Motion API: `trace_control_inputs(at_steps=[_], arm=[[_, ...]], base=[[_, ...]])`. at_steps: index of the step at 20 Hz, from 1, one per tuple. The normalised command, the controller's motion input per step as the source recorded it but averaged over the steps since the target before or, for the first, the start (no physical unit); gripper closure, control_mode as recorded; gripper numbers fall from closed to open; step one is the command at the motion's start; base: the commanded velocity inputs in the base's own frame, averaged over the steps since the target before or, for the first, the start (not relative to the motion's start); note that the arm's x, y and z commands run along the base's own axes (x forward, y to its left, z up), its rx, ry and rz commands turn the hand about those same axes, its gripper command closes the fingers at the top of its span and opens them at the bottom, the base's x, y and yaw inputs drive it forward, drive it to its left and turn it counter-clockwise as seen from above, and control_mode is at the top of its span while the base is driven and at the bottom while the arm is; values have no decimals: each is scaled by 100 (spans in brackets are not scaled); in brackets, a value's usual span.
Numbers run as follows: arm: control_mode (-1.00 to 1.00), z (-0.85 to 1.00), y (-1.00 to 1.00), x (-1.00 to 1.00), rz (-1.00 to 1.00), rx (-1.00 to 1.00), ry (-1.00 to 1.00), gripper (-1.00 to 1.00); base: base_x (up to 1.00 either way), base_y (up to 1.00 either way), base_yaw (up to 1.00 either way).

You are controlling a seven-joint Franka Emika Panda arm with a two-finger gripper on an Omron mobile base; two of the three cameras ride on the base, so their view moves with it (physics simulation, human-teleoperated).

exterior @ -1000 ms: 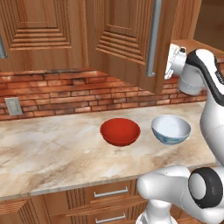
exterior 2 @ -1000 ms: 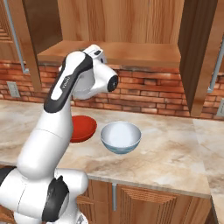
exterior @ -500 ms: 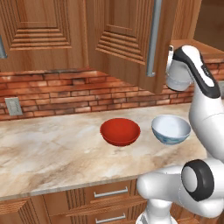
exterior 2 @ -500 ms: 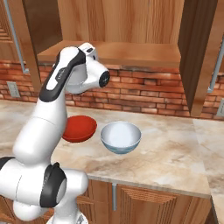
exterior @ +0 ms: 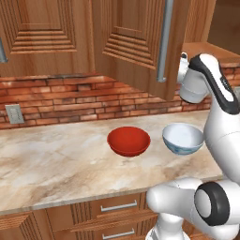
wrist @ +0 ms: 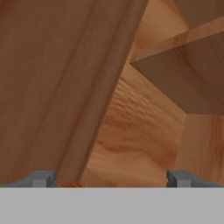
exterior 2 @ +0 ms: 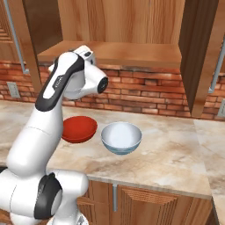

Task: Open the cabinet. Pick the bowls from the counter and place them in the cabinet. Then close the cabinet.

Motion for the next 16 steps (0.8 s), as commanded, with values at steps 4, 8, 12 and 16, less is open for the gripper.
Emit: trace_control_inputs(at_steps=[4, 8, 12, 16], arm=[[-100, 0, 39, -51, 5, 4, 0, -100], [-100, 4, 62, -61, 2, 0, 0, -100], [-100, 18, 65, -81, 0, 4, 0, -100], [-100, 25, 75, -96, 0, 6, 0, -100]], base=[[0, 0, 0], [0, 0, 0], [0, 0, 0], [0, 0, 0]])
